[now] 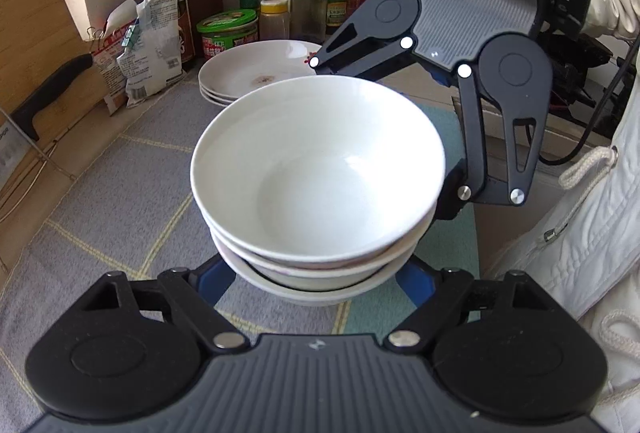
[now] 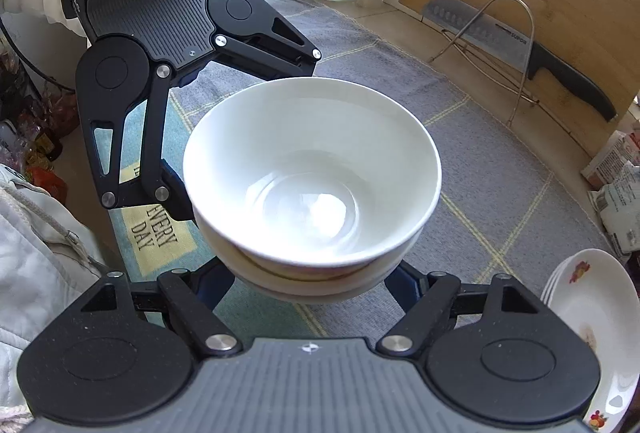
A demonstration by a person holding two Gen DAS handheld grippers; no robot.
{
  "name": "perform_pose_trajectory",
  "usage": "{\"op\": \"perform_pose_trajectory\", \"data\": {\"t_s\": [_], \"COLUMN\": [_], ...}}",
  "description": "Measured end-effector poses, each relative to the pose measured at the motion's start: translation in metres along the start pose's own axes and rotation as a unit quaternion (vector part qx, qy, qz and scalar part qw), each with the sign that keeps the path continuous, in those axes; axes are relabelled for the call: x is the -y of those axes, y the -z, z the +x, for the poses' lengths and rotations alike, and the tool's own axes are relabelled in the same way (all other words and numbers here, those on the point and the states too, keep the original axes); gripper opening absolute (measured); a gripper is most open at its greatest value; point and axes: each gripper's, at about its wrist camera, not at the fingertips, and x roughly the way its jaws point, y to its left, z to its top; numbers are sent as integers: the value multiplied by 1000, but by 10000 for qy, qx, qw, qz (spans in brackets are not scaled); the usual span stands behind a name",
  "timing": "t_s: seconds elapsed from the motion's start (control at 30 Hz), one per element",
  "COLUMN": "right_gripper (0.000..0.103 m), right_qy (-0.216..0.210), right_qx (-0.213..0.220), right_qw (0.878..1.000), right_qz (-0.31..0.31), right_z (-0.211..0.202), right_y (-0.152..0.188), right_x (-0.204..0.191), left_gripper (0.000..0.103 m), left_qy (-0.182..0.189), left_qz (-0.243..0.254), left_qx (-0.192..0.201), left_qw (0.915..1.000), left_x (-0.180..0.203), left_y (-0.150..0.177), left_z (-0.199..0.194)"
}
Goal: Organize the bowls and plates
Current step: 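Lift the bowl stack with both grippers and carry it over the plate stack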
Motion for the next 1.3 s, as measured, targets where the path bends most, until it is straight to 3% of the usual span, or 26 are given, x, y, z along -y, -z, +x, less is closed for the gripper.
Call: {"op": "perform_pose_trajectory", "data": {"t_s": [0.37,0.73,1.3], "right_gripper": [85,85,85], "right_qy": [132,519,547], "right_qx": [86,154,23], "right_qw": [9997,9984,9983], "right_qz": [-172,-149,181], "right_z": [-50,-76,-56], "right_y": [39,67,97], "right_x": [62,128,203], "left_gripper": [86,86,86], "left_qy": [-180,-241,-150], "left_qz": [116,442,456], "left_qx": [206,308,111], "left_qw": [9996,9983,9988], "left_x": [16,-2,-38], "left_y": [-69,-133,-160], "left_z": [51,102,172]}}
